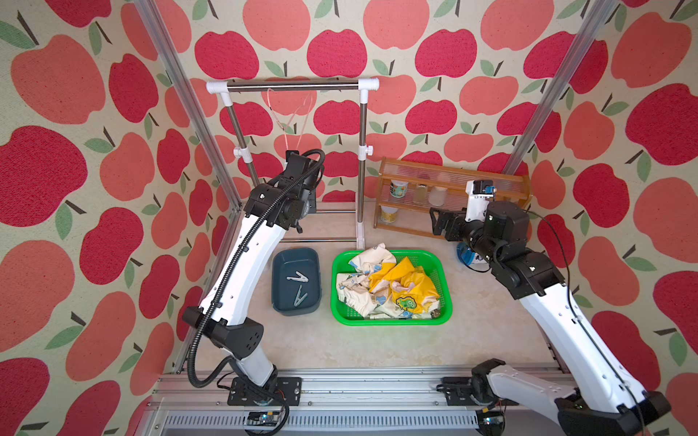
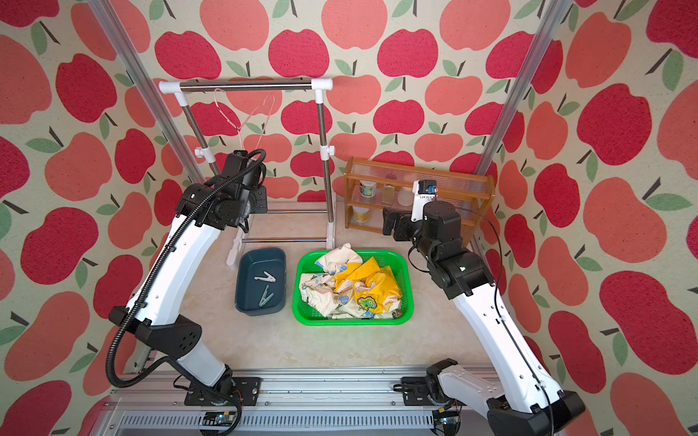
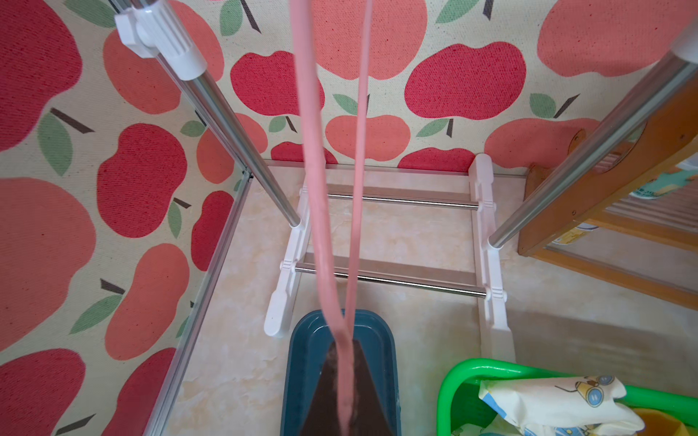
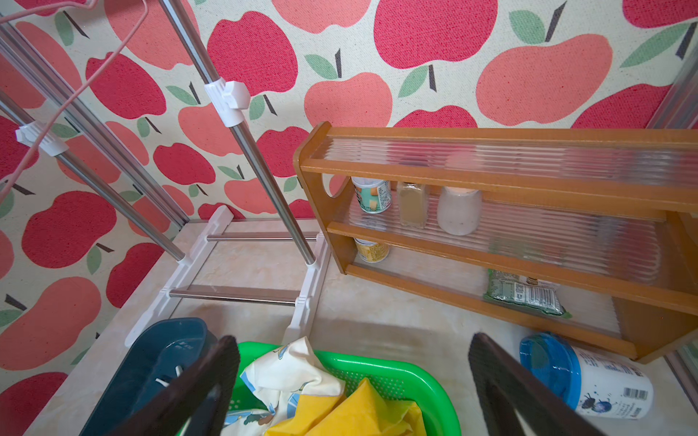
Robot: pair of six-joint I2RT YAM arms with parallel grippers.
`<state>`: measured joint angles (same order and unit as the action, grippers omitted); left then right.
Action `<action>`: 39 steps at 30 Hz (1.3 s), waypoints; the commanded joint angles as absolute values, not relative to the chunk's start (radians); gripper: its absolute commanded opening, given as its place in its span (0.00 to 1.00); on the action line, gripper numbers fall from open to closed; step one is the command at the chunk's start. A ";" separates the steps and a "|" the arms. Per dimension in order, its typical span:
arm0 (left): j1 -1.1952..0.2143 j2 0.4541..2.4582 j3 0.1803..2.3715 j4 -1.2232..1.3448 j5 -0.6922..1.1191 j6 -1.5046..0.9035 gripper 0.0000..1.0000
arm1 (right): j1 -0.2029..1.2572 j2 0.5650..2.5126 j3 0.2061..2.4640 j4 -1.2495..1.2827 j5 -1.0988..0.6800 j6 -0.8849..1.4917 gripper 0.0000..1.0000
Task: Remove the clothespins securing jackets to the hanger
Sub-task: Place the hanger at the clothesline.
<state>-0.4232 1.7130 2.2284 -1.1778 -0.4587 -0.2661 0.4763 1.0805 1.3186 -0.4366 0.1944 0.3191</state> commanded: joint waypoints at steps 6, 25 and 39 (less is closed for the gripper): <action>-0.314 1.946 2.623 -1.286 -0.287 -0.081 0.00 | 0.471 1.010 1.300 -0.455 0.270 0.368 0.98; -0.193 2.061 2.678 -1.185 -0.071 -0.087 0.00 | 0.471 0.953 1.292 -0.525 0.322 0.400 0.96; -0.223 1.918 2.386 -1.147 -0.098 -0.101 0.41 | 0.471 0.946 1.275 -0.531 0.332 0.402 0.96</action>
